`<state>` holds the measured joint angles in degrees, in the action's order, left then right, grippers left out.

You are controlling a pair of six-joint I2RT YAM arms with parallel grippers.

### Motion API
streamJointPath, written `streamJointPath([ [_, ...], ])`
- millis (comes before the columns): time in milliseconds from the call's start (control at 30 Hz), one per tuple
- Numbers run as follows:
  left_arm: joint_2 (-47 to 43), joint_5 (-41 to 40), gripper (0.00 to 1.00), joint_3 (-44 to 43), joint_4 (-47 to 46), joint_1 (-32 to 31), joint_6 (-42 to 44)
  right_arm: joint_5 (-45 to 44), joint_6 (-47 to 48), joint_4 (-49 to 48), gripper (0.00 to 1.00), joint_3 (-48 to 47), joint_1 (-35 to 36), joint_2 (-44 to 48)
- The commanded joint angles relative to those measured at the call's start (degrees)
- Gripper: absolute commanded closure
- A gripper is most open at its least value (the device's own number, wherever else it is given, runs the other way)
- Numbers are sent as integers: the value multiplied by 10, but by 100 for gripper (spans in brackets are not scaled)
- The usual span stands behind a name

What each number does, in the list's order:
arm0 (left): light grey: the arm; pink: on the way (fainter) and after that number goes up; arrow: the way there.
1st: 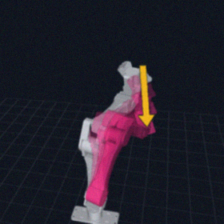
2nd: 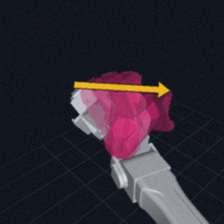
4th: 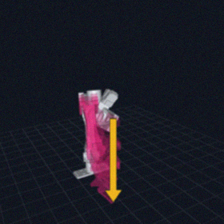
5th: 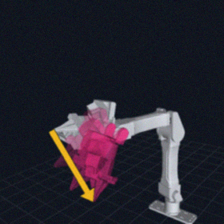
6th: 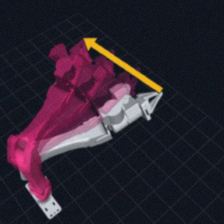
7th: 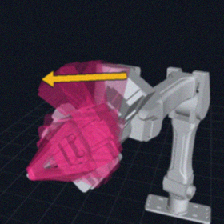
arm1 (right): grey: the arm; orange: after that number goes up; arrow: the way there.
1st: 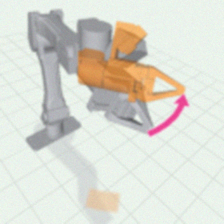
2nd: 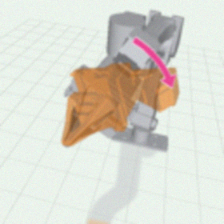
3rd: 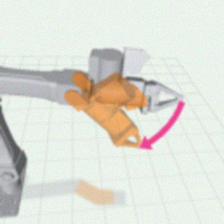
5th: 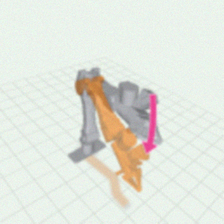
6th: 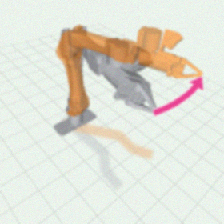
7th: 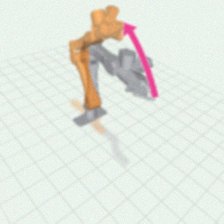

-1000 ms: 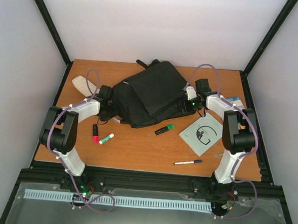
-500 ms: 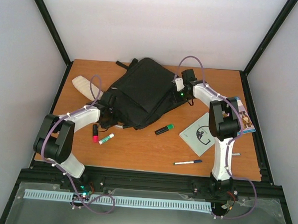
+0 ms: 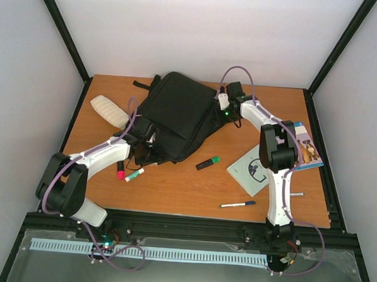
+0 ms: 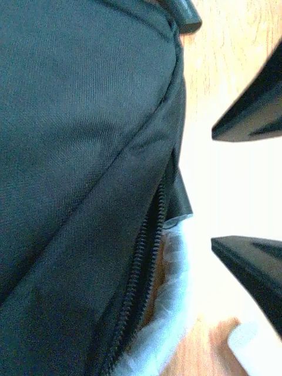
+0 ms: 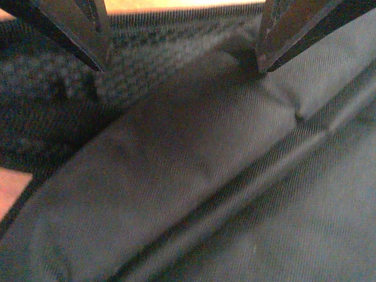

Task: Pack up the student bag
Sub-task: Adjust the student bag at the center of the board.

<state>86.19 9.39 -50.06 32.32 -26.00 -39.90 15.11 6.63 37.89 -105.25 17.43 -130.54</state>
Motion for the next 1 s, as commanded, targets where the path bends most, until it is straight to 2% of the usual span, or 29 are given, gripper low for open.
streamJointPath([
  [0,-68,-26,40,-53,59,-1,43,-10,9,13,30,53,3,87],
  [100,-95,-92,21,-91,80,0,50,-6,12,3,27,112,2,163],
  [167,-91,-145,4,-116,73,0,49,6,9,-7,25,167,2,209],
  [200,-79,-173,1,-129,67,2,47,14,6,-16,24,195,3,231],
  [267,-39,-193,0,-163,53,14,44,36,-1,-33,24,251,3,273],
  [400,78,-178,0,-259,36,53,45,95,12,-64,25,355,3,367],
  [533,179,-185,0,-374,51,89,88,105,39,-108,25,455,3,454],
  [633,253,-167,0,-459,55,126,138,148,56,-158,24,528,3,492],
  [900,467,-103,0,-748,180,182,225,132,85,-155,27,529,3,474],
  [967,503,-98,0,-793,204,184,245,135,89,-154,27,532,2,481],
])
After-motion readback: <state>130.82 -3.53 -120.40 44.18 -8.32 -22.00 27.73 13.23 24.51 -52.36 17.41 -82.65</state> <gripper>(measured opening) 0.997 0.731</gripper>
